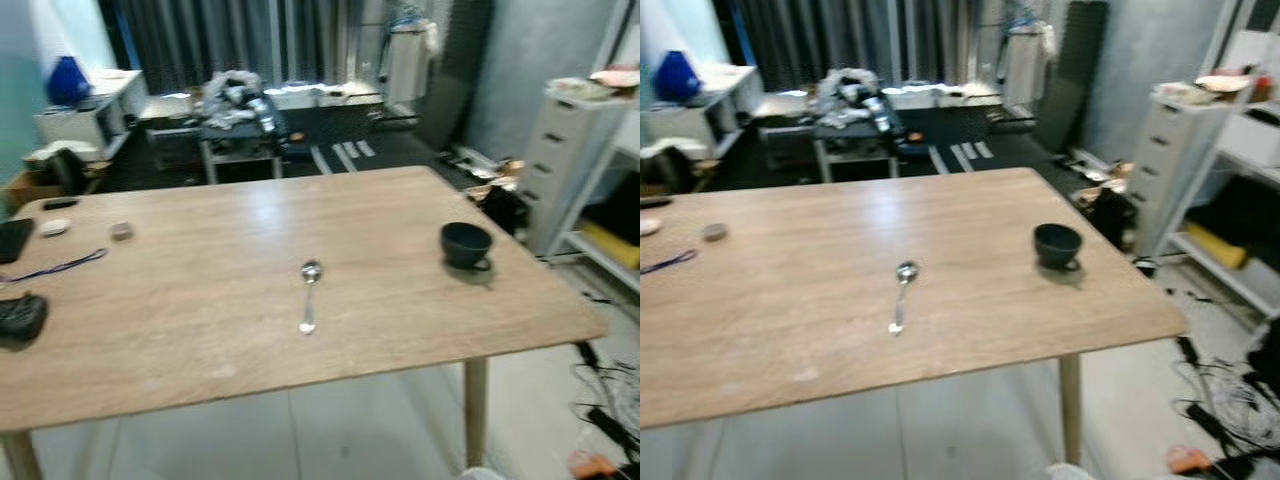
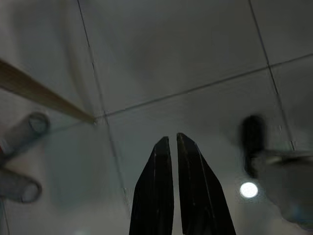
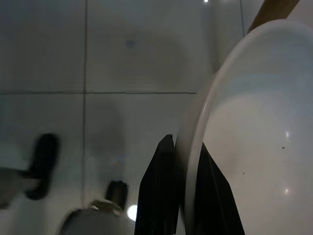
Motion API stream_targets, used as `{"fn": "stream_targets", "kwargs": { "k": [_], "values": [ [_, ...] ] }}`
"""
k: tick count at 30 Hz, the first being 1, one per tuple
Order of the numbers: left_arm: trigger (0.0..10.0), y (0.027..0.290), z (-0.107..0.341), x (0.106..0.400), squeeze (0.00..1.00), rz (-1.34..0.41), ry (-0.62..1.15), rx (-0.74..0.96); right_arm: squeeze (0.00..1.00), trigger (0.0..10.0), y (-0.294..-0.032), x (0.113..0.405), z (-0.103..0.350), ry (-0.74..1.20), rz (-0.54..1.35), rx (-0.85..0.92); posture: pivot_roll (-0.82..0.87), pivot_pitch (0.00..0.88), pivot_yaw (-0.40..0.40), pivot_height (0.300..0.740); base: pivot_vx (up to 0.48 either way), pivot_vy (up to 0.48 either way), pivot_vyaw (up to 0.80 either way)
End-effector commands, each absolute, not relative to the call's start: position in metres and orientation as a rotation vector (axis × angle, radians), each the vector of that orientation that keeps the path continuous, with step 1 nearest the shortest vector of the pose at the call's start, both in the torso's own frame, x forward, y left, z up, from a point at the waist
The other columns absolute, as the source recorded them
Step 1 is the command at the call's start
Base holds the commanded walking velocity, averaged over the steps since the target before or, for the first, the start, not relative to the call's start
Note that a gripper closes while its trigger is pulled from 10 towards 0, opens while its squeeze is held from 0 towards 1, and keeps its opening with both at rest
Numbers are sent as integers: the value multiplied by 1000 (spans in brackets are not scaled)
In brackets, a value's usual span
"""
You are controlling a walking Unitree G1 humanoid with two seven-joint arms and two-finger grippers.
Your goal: Setting the table
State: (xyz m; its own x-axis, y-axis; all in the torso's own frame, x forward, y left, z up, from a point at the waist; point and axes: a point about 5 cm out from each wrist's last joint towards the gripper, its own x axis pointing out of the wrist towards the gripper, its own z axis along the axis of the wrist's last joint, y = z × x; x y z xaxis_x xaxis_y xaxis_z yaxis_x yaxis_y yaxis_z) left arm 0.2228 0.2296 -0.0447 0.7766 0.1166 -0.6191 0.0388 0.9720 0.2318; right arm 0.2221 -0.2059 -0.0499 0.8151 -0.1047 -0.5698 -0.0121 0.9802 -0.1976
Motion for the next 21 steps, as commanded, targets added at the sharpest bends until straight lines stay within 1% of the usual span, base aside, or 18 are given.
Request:
{"fn": "stream_targets", "kwargs": {
  "k": [1, 13, 17, 21],
  "values": [
    [10000, 236, -51, 212, 0, 61, 722, 245, 0, 10000, -202, 222, -51, 621, -49, -182, 24, 116, 69, 740, 0, 0, 775],
    [10000, 236, -50, 213, 0, 62, 717, 244, 0, 10000, -204, 225, -49, 605, -68, -178, 24, 114, 68, 740, 0, 0, 773],
    [10000, 238, -45, 218, 0, 66, 696, 238, 0, 10000, -208, 232, -42, 560, -116, -144, 24, 112, 68, 740, 0, 0, 0],
    [10000, 240, -40, 224, 0, 65, 668, 226, 0, 10000, -214, 241, -34, 509, -197, -34, 25, 108, 69, 740, 0, 0, 0]
  ]
}}
